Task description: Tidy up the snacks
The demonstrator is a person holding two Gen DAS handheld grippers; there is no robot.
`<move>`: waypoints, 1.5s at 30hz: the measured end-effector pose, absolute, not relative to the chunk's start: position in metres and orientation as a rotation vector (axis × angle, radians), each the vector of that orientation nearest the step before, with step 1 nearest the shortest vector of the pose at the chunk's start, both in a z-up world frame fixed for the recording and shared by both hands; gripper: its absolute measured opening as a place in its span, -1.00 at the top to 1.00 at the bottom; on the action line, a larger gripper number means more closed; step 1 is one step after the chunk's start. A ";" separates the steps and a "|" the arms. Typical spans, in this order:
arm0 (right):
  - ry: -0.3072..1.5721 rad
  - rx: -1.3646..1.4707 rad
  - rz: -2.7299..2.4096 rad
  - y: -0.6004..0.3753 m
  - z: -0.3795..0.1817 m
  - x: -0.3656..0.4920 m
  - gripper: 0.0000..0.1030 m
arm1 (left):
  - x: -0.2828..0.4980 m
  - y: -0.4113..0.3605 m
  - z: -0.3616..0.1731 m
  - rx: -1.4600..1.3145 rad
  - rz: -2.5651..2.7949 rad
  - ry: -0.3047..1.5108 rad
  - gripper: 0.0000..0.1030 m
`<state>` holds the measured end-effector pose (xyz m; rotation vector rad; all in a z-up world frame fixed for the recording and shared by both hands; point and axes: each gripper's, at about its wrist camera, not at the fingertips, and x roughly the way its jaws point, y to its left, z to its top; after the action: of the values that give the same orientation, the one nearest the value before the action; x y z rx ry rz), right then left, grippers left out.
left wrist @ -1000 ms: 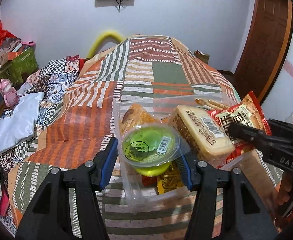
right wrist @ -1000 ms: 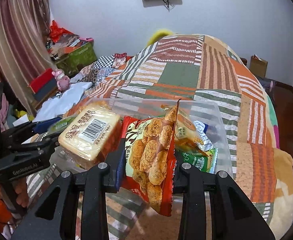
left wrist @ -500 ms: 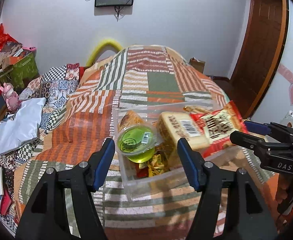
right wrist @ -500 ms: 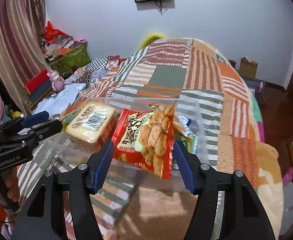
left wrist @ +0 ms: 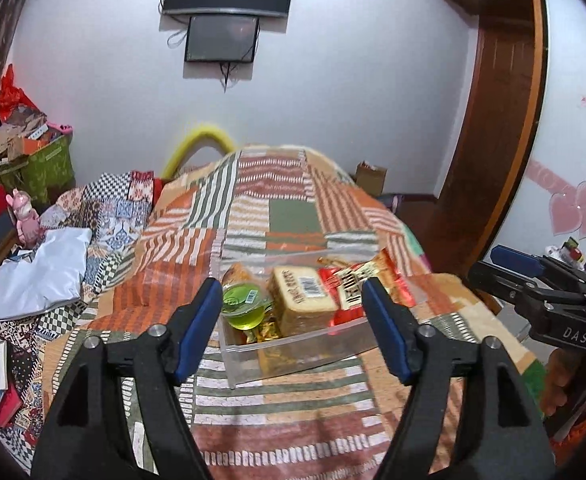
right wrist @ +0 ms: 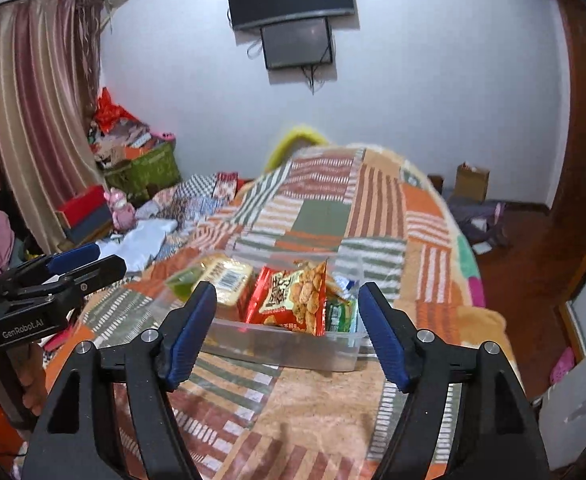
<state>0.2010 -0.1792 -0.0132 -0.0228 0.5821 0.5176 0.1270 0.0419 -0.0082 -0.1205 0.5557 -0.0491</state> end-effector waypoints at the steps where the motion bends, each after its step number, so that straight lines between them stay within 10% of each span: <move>1: 0.566 -0.023 0.509 -0.181 -0.009 0.195 -0.43 | 0.122 0.040 -0.005 -0.121 -0.049 0.543 -0.52; 15: 0.474 -0.025 0.457 -0.186 0.001 0.151 -0.63 | 0.070 0.020 0.010 -0.107 -0.045 0.452 -0.82; 45: 0.433 -0.018 0.467 -0.186 -0.003 0.121 -0.69 | 0.046 0.014 0.000 -0.098 -0.021 0.441 -0.83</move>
<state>0.1212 -0.1865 -0.0028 -0.0180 0.4327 0.4672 0.0461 0.0142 -0.0001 -0.0980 0.4406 -0.0206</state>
